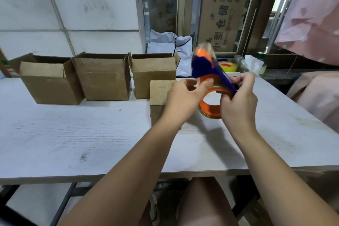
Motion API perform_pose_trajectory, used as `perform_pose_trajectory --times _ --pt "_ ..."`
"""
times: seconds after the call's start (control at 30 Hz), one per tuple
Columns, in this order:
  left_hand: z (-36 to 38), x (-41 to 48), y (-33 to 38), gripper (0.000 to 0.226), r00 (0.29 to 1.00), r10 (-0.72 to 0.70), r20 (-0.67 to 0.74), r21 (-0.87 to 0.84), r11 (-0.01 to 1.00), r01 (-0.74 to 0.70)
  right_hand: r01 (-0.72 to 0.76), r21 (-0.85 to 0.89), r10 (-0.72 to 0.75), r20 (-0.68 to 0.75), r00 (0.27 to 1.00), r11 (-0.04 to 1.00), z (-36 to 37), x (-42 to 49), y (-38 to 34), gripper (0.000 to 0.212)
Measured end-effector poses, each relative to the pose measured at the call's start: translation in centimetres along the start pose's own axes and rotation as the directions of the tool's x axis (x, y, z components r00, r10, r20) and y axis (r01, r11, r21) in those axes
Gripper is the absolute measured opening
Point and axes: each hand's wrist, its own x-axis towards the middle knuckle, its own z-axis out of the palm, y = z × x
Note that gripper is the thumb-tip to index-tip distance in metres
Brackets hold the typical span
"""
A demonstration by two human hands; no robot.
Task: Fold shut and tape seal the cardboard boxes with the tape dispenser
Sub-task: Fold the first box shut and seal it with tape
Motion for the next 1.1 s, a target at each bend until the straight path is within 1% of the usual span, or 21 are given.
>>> perform_pose_trajectory --times 0.03,0.07,0.13,0.17,0.2,0.23,0.3,0.33,0.4,0.47,0.5,0.53,0.6,0.7,0.8,0.97,1.03,1.1 --pt "0.1 -0.2 0.0 0.058 0.999 -0.029 -0.022 -0.045 0.999 0.028 0.057 -0.008 -0.057 -0.003 0.998 0.998 0.0 -0.2 -0.1 0.042" --pt "0.2 -0.3 0.0 0.045 0.997 -0.053 -0.051 -0.099 0.994 0.047 0.106 -0.020 -0.106 0.006 0.994 0.994 0.1 -0.4 -0.3 0.046" --pt "-0.1 -0.5 -0.2 0.008 0.985 -0.082 -0.155 -0.196 0.979 0.051 0.176 -0.065 -0.174 0.043 0.984 0.982 0.4 -0.6 -0.6 0.057" --pt "-0.4 -0.6 -0.2 0.010 0.975 -0.085 -0.203 -0.226 0.973 0.038 0.203 -0.095 -0.199 0.052 0.979 0.974 0.5 -0.7 -0.8 0.060" --pt "-0.6 -0.7 -0.3 0.021 0.970 -0.074 -0.233 -0.249 0.968 0.014 0.224 -0.119 -0.219 0.054 0.974 0.967 0.6 -0.8 -0.8 0.062" --pt "-0.8 -0.8 -0.5 0.027 0.966 -0.050 -0.254 -0.272 0.962 -0.022 0.237 -0.132 -0.231 0.054 0.971 0.963 0.8 -0.9 -0.8 0.063" --pt "-1.3 -1.0 -1.0 0.031 0.956 0.009 -0.294 -0.285 0.954 -0.097 0.230 -0.125 -0.225 0.053 0.973 0.965 1.0 -1.0 -0.9 0.066" --pt "-1.6 -1.0 -1.2 0.030 0.950 0.017 -0.311 -0.306 0.945 -0.117 0.213 -0.115 -0.209 0.049 0.977 0.970 1.1 -1.0 -0.9 0.067" --pt "-2.2 -1.0 -1.3 0.024 0.948 -0.036 -0.316 -0.415 0.904 -0.104 0.181 -0.092 -0.178 0.044 0.983 0.979 1.1 -1.0 -1.1 0.070" --pt "-2.8 -0.9 -1.3 0.022 0.958 -0.101 -0.270 -0.510 0.858 -0.053 0.169 -0.077 -0.165 0.055 0.985 0.983 1.0 -0.9 -1.3 0.071" --pt "-3.2 -1.0 -1.2 0.021 0.963 -0.122 -0.239 -0.522 0.853 -0.021 0.171 -0.072 -0.167 0.067 0.984 0.983 0.9 -0.8 -1.3 0.070" --pt "-3.5 -1.1 -1.4 0.018 0.967 -0.130 -0.217 -0.508 0.861 0.002 0.175 -0.065 -0.170 0.077 0.982 0.982 0.9 -0.7 -1.3 0.069" --pt "-4.3 -1.5 -1.8 0.014 0.970 -0.110 -0.216 -0.431 0.902 0.006 0.183 -0.050 -0.178 0.090 0.980 0.982 0.6 -0.4 -1.3 0.064" --pt "-5.3 -1.6 -2.5 0.016 0.953 -0.061 -0.297 -0.354 0.934 -0.050 0.226 -0.087 -0.215 0.123 0.969 0.970 0.4 0.1 -1.3 0.061" --pt "-6.2 -1.6 -2.9 0.017 0.941 -0.052 -0.335 -0.372 0.924 -0.081 0.269 -0.144 -0.243 0.175 0.954 0.952 0.4 0.4 -1.3 0.060" --pt "-7.8 -1.7 -3.7 0.013 0.933 -0.106 -0.344 -0.468 0.880 -0.073 0.297 -0.154 -0.262 0.211 0.942 0.942 0.7 0.3 -0.8 0.057" --pt "-8.4 -1.9 -4.1 0.014 0.933 -0.106 -0.344 -0.451 0.890 -0.065 0.298 -0.150 -0.263 0.214 0.941 0.943 0.8 0.4 -0.6 0.057" --pt "-8.6 -2.2 -4.4 0.018 0.932 -0.086 -0.352 -0.380 0.923 -0.058 0.292 -0.135 -0.258 0.222 0.940 0.947 0.7 0.5 -0.5 0.057"
